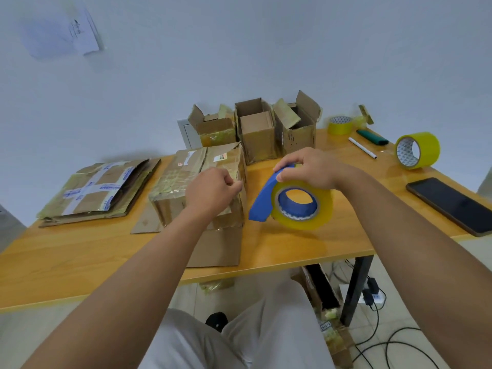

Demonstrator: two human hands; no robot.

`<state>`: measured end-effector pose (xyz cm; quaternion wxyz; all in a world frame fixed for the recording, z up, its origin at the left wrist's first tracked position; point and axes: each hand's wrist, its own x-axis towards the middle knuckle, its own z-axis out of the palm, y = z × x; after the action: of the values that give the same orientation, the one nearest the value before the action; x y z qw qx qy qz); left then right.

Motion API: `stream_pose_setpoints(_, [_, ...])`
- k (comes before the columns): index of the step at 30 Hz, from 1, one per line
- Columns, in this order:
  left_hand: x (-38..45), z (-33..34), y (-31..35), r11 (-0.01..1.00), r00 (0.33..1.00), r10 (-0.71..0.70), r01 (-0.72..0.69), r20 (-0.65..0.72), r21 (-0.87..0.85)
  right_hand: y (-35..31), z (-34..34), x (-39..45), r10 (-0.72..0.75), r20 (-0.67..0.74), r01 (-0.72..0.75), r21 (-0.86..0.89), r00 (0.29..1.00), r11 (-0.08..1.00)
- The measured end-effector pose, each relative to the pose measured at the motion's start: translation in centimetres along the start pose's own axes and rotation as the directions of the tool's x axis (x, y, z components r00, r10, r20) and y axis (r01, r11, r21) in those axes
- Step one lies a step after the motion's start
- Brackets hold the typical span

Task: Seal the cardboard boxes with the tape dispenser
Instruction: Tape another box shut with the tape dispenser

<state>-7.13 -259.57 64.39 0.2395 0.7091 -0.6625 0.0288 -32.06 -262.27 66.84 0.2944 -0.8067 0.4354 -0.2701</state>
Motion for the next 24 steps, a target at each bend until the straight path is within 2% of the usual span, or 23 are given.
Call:
stream_pose_setpoints(2, [-0.1, 0.0, -0.1, 1.0, 1.0, 0.009, -0.009, 0.001, -0.001, 1.2, 0.1, -0.4, 0.019, -0.048, -0.02, -0.026, 0.999, 0.999])
stream_pose_setpoints(4, [-0.2, 0.1, -0.1, 1.0, 1.0, 0.02, -0.02, -0.01, 0.003, 2.5, 0.5, -1.0, 0.039, -0.196, -0.032, 0.043, 0.98, 0.999])
stream_pose_setpoints(7, [-0.4, 0.3, 0.2, 0.998, 0.999, 0.035, -0.034, -0.023, 0.05, 3.4, 2.3, -1.4, 0.09, -0.404, -0.049, 0.11, 0.91, 0.993])
stream_pose_setpoints(11, [-0.7, 0.6, 0.7, 0.993, 0.999, 0.035, -0.031, -0.029, 0.115, 3.0, 6.3, -0.9, 0.102, -0.57, -0.059, 0.093, 0.815, 0.994])
stream_pose_setpoints(18, [-2.1, 1.8, -0.4, 0.98, 0.979, 0.159, -0.141, -0.13, 0.141, 2.2, 11.1, -0.4, 0.171, -0.7, -0.018, 0.22, 0.694, 0.975])
stream_pose_setpoints(24, [-2.3, 2.2, -2.3, 0.971, 0.96, 0.236, -0.226, -0.149, 0.078, 2.0, 12.3, -0.7, 0.136, -0.754, -0.042, 0.143, 0.643, 0.989])
